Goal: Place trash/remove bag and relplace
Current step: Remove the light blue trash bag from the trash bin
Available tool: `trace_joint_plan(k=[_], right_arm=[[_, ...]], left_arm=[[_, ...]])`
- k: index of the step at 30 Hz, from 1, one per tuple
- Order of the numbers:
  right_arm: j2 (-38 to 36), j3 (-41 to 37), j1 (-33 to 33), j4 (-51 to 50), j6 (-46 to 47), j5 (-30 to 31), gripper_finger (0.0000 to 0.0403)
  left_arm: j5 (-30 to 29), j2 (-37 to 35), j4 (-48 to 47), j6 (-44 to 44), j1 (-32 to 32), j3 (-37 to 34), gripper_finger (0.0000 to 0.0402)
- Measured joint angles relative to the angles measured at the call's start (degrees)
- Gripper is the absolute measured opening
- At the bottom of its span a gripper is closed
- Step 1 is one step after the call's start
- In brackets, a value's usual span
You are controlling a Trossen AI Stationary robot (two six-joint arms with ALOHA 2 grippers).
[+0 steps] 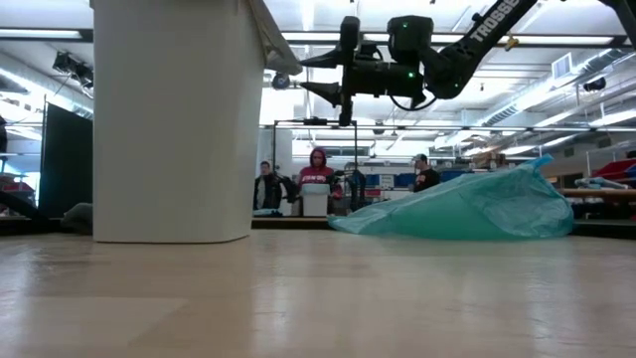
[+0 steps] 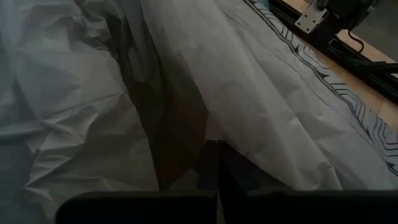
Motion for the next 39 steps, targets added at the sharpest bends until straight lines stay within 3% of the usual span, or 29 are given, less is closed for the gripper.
trace_joint_plan(k=[22, 31, 35, 39], right_arm=[[0.0, 0.1, 1.4, 0.2, -1.4, 4.4, 0.0152], [0.0, 5.5, 1.9, -4.6, -3.9, 3.4, 0.0147], [0.0, 6.1, 2.8, -7.8, -6.5, 3.5, 0.0112], [0.0, 6.2, 4.1, -8.0, -9.0, 4.7, 0.0023]], left_arm=[[0.0, 0.0, 0.0, 0.2, 0.0, 0.0, 0.0007], [0.0, 0.0, 0.0, 0.0, 0.0, 0.0, 0.0007], [0.0, 0.0, 0.0, 0.0, 0.0, 0.0, 0.0007], [0.0, 0.0, 0.0, 0.0, 0.0, 0.0, 0.0007]])
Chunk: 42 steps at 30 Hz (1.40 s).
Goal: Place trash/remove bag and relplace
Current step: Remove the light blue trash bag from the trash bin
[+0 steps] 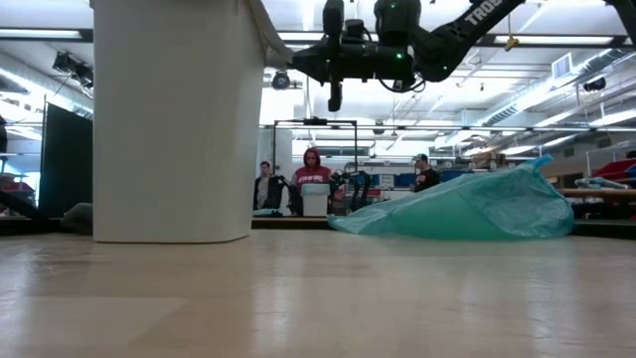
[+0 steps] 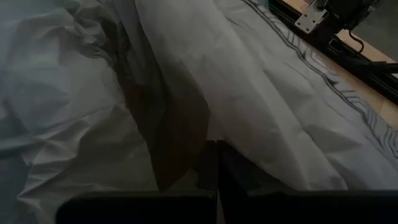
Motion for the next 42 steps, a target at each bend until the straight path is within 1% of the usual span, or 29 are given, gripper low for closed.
trace_joint_plan(k=[1, 4, 7, 11, 15, 18, 21, 25, 28, 36, 39, 42], right_arm=[[0.0, 0.0, 0.3, 0.0, -0.4, 0.6, 0.0012], [0.0, 0.0, 0.7, 0.0, 1.6, 2.5, 0.0002], [-0.1, 0.0, 1.0, 0.2, 5.7, 4.7, 0.0001], [-0.7, 0.0, 2.6, 1.4, 7.3, 9.2, 0.0], [-2.7, 0.0, 4.7, 1.5, 7.2, 14.4, 0.0], [-5.2, 0.0, 6.5, 1.4, 5.0, 17.5, 0.0], [-8.3, 0.0, 8.3, -1.6, 3.6, 19.0, 0.0], [-12.3, 0.0, 11.3, -8.7, -0.1, 21.3, 0.0], [-14.8, 0.0, 13.5, -10.9, -1.7, 23.0, 0.0], [-19.3, 0.0, 17.7, -10.8, -3.1, 25.1, 0.0], [-20.5, 0.3, 19.3, -10.7, -3.3, 25.0, 0.0], [-20.6, 2.4, 21.1, -10.9, -3.8, 24.5, 0.0]], left_arm=[[0.0, 0.0, 0.0, 0.0, 0.0, 0.0, 0.0007], [0.0, 0.0, 0.0, 0.0, 0.0, 0.0, 0.0007], [0.0, 0.0, 0.0, 0.1, 0.0, 0.0, 0.0007], [0.0, 0.0, 0.0, 0.2, 0.0, 0.0, 0.0007], [0.0, 0.0, -0.1, 2.3, 0.0, 0.0, 0.0007], [0.0, 0.0, -0.2, 3.1, 0.0, 0.0, 0.0007], [0.0, 0.0, -0.1, 3.1, 0.0, 0.0, 0.0007], [-0.7, 0.0, 0.0, 3.2, 0.0, 0.0, 0.0007], [-2.0, 0.0, 0.0, 3.3, 0.0, 0.0, 0.0007], [-2.9, 0.0, 0.0, 4.5, 0.1, 0.0, 0.0007], [-4.5, 0.0, 0.1, 4.5, 0.1, 0.0, 0.0007], [-6.1, 0.0, 0.3, 4.5, 0.1, 0.0, 0.0007]])
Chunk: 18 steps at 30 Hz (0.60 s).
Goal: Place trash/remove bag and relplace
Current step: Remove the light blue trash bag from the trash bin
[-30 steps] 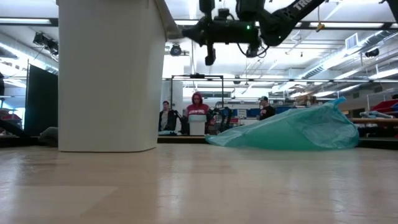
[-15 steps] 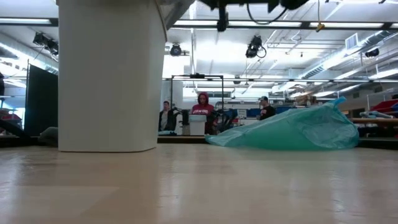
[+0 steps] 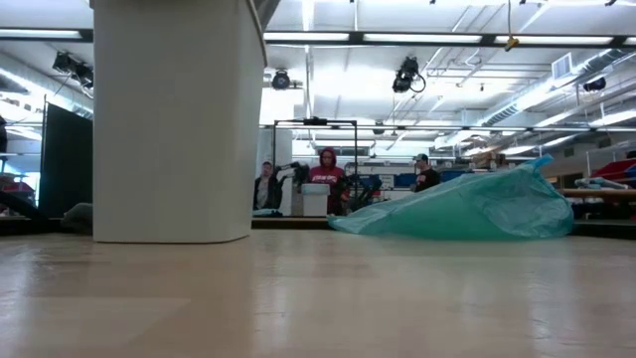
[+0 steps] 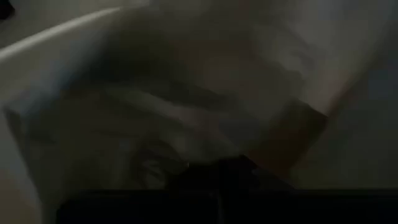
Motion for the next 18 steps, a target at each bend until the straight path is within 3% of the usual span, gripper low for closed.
trace_joint_plan(k=[8, 18], right_arm=[[4.3, 12.8, 3.3, 0.4, -4.1, -7.7, 0.0], [13.1, 29.7, 4.0, 1.6, -8.1, -24.0, 0.0]], left_arm=[[-1.6, 0.0, 0.3, 0.2, 0.0, 0.1, 0.0007], [-1.8, -0.1, -0.2, 1.6, 0.0, 0.1, 0.0007]])
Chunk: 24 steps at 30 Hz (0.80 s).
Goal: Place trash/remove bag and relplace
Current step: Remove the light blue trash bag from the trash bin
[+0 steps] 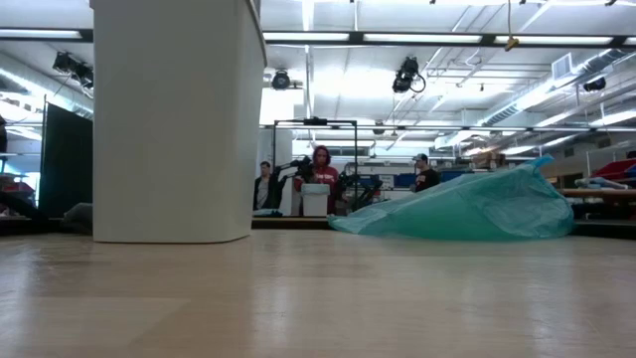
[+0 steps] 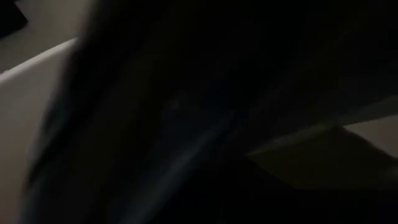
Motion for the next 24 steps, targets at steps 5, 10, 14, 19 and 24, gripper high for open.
trace_joint_plan(k=[5, 10, 14, 19, 24], right_arm=[[4.0, 3.4, -0.3, 0.2, 3.2, -0.5, 0.0], [5.7, 3.6, -1.4, -0.2, 4.9, 0.6, 0.0], [4.7, 3.6, -2.4, 0.4, 3.4, 1.4, 0.0], [2.2, 3.6, -2.9, 2.1, 0.0, 1.6, 0.0], [0.0, 3.6, -3.3, 3.0, -2.8, 1.6, 0.0]], left_arm=[[2.9, -0.5, 2.3, 0.0, 0.1, 1.5, 0.0007], [4.3, -1.2, -1.4, 3.0, 0.0, 12.5, 0.0007], [3.4, -1.2, -7.3, 4.3, 0.1, 23.1, 0.0007], [2.3, -1.9, -15.0, 4.3, 0.1, 33.6, 0.0007], [1.5, -2.6, -19.7, 1.6, 0.0, 38.8, 0.0007]])
